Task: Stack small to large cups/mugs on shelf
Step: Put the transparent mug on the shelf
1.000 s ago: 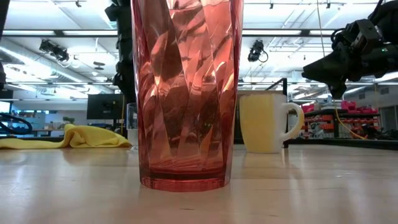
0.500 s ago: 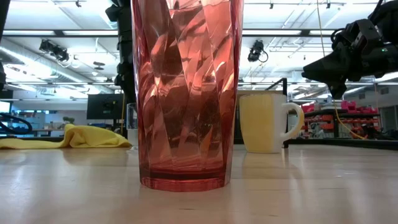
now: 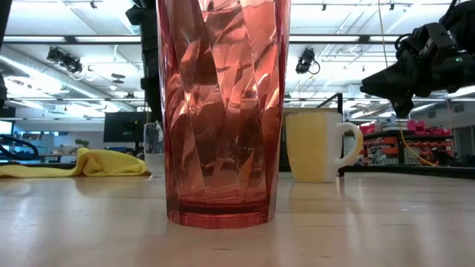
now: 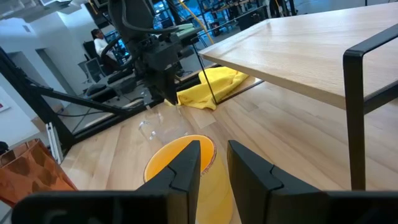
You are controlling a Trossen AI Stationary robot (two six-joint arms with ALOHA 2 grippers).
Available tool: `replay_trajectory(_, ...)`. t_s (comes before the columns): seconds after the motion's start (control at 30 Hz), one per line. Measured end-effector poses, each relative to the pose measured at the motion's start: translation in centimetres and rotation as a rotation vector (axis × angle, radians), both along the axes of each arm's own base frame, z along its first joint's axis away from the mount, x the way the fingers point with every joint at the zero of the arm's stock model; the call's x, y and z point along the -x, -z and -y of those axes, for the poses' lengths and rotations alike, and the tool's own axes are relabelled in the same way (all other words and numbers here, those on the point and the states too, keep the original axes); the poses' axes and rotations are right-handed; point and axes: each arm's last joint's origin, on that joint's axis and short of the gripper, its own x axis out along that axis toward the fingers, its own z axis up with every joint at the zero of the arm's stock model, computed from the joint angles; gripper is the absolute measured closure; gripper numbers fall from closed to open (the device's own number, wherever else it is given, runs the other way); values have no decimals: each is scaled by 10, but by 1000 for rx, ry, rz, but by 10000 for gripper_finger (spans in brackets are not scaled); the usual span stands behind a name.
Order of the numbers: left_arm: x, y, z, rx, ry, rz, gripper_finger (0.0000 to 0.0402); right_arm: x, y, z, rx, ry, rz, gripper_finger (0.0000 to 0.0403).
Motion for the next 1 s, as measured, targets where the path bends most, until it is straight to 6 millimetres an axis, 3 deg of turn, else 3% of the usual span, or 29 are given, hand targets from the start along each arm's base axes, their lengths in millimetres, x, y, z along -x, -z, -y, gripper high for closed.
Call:
replay_trajectory(0.33, 3, -3, 2, -17, 55, -30, 395, 0, 0, 0, 0, 0, 0, 315)
replay_trajectory(0.5, 2, -14, 6, -14, 62, -49, 395, 0, 0, 0, 0, 0, 0, 315)
replay_trajectory(0.67, -4, -39, 11, -19, 82, -19, 396, 0, 0, 0, 0, 1, 0, 315)
replay_trajectory(1.0, -7, -113, 0, -81, 48, 67, 396, 0, 0, 0, -3, 0, 1, 315)
